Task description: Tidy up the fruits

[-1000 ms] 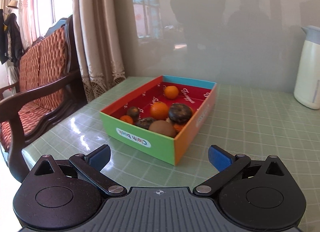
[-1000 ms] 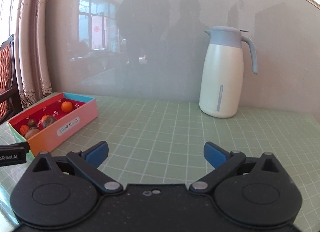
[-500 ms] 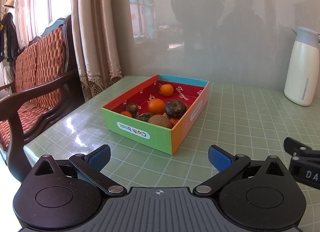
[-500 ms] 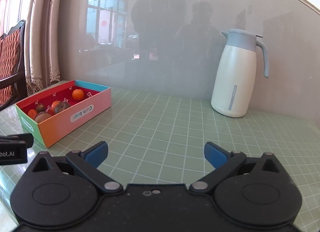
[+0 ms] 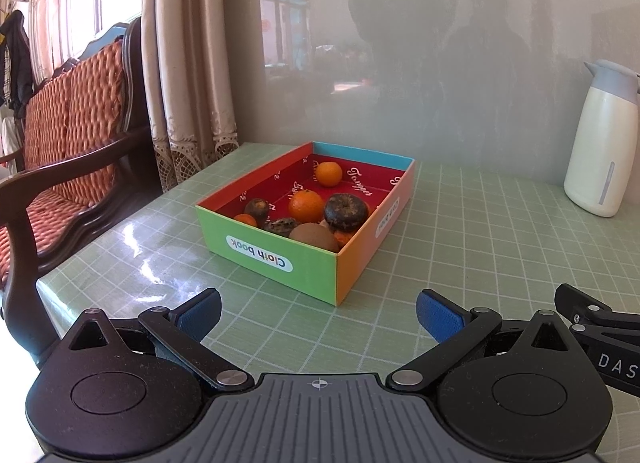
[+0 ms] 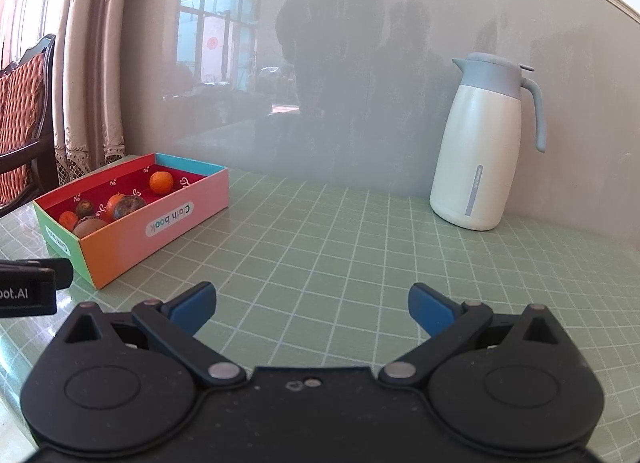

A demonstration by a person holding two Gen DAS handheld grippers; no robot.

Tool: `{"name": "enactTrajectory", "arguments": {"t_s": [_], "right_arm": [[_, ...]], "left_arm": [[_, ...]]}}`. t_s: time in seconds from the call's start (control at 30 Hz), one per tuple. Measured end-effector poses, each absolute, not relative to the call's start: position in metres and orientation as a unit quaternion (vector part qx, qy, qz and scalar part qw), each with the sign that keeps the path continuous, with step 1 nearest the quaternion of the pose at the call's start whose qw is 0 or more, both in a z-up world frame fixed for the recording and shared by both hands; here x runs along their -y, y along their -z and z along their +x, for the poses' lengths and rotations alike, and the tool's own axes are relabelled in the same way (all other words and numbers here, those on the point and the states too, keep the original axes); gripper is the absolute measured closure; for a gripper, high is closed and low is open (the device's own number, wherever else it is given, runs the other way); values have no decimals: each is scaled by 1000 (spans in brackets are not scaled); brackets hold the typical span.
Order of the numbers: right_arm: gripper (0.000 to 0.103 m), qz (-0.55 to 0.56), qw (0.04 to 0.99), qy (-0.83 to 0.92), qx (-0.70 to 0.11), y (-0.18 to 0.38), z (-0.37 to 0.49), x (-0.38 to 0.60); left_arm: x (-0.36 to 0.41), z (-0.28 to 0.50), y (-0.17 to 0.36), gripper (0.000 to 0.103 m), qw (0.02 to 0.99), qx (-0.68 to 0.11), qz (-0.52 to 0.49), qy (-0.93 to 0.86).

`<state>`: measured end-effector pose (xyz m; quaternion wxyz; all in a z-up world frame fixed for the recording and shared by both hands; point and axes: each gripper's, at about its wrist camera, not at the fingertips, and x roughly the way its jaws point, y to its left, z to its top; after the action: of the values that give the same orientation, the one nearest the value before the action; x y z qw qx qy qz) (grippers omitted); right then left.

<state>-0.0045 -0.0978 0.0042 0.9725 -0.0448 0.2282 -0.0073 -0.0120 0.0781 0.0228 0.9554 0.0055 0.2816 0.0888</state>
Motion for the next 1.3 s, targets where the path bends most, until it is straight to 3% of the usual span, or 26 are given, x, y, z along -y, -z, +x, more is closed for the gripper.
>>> {"name": "enactTrajectory", "arguments": {"t_s": [1.3], "right_arm": [[0,-41,972,-2,-231,-4,-4,92]], "left_arm": [[-79,-13,-22,0,955,-283,5,-87]]}}
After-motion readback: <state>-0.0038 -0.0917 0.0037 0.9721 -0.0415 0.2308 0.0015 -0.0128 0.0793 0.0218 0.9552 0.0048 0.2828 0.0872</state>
